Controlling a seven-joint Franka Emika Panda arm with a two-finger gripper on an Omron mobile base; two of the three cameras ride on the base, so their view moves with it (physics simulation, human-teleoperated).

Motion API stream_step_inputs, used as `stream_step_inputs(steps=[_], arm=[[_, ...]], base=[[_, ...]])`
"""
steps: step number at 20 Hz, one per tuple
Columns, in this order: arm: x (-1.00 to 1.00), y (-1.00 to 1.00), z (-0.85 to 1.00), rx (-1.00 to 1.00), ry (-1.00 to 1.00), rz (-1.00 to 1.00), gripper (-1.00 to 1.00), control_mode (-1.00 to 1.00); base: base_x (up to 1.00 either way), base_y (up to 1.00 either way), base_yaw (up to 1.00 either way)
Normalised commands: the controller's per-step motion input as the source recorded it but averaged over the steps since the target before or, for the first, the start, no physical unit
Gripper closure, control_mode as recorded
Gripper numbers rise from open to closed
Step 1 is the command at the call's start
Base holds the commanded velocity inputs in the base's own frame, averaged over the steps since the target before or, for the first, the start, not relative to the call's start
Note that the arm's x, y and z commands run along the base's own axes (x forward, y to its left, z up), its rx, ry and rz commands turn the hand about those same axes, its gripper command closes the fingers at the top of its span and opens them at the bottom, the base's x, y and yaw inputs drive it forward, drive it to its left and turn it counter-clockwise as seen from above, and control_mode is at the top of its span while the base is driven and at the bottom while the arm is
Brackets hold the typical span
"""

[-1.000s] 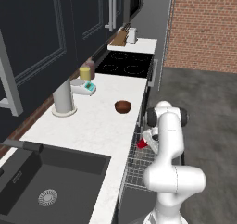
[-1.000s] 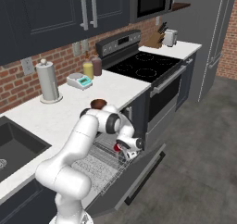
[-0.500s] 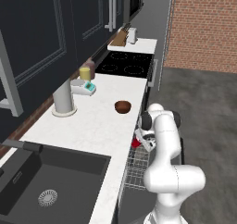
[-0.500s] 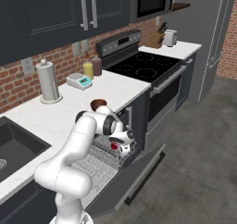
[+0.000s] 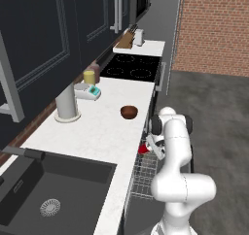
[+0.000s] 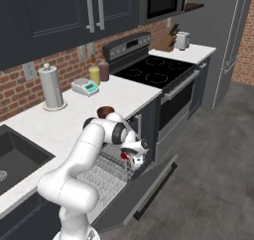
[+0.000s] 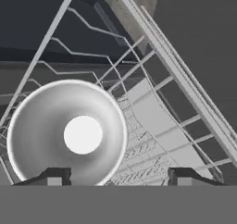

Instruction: Pick up the cup and bowl from the counter, place them in the dishwasher, and close the dishwasher door.

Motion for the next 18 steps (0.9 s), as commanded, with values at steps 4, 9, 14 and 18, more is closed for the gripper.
stream_step_inputs(steps=[4,9,14,18], arm=[[-0.40,-0.51,0.06,0.06,-0.01,0.00,-1.00,-1.00],[-0.42,-0.67,0.56,0.08,-0.09,-0.01,-1.00,-1.00],[-0.42,-0.38,1.00,0.15,-0.24,0.00,-1.00,-1.00],[-0.26,-0.03,1.00,0.16,-0.22,0.00,-1.00,-1.00]], base=[[0.00,0.00,0.00],[0.00,0.00,0.00],[0.00,0.00,0.00],[0.00,0.00,0.00]])
